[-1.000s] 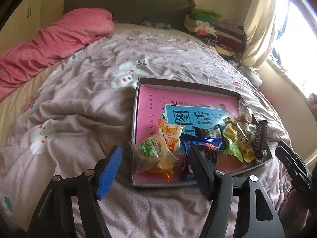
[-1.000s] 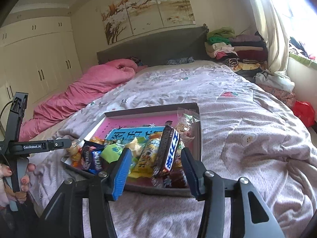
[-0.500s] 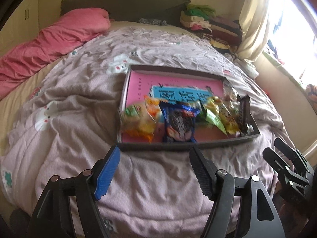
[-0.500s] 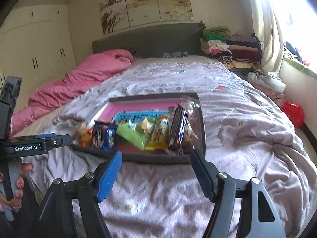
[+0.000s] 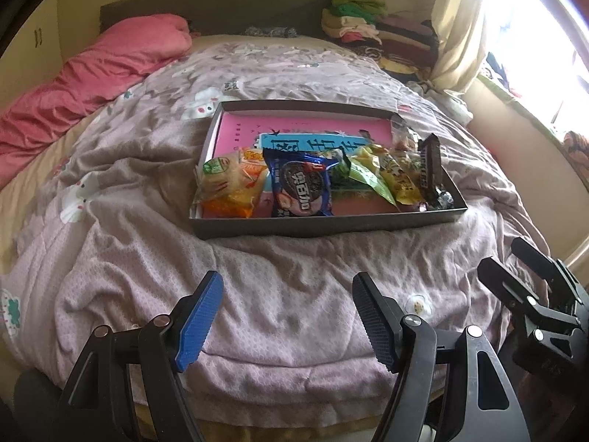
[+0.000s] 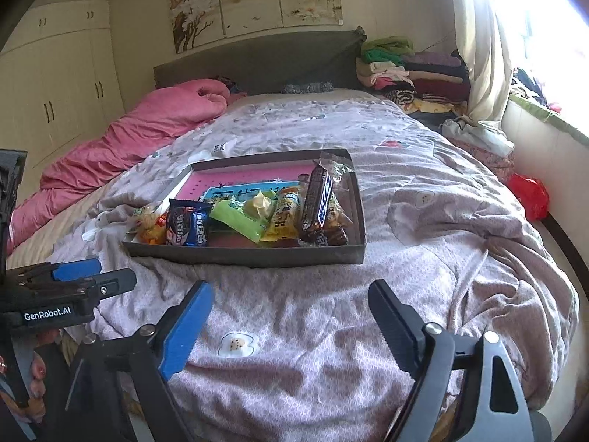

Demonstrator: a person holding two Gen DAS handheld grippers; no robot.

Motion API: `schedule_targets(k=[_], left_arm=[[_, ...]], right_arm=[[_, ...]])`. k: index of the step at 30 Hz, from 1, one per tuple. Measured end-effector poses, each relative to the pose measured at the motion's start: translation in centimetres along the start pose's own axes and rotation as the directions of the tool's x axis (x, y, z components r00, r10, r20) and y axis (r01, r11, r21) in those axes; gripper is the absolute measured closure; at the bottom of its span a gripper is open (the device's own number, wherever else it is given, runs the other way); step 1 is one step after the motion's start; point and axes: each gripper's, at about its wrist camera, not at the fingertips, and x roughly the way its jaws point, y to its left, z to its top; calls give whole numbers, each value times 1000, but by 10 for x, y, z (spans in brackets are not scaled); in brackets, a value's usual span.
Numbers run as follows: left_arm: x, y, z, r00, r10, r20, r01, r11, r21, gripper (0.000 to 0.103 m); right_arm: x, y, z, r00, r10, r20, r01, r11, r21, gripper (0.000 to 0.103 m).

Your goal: Organize snacks

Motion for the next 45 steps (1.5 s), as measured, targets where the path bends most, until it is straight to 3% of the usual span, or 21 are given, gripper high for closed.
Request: schedule_targets(k=[45], left_arm=[[-5,-1,1,1000,22,21,-23,999,27,29]], right_arm=[[4,5,-4,1000,30,-2,-30,999,-19,11]])
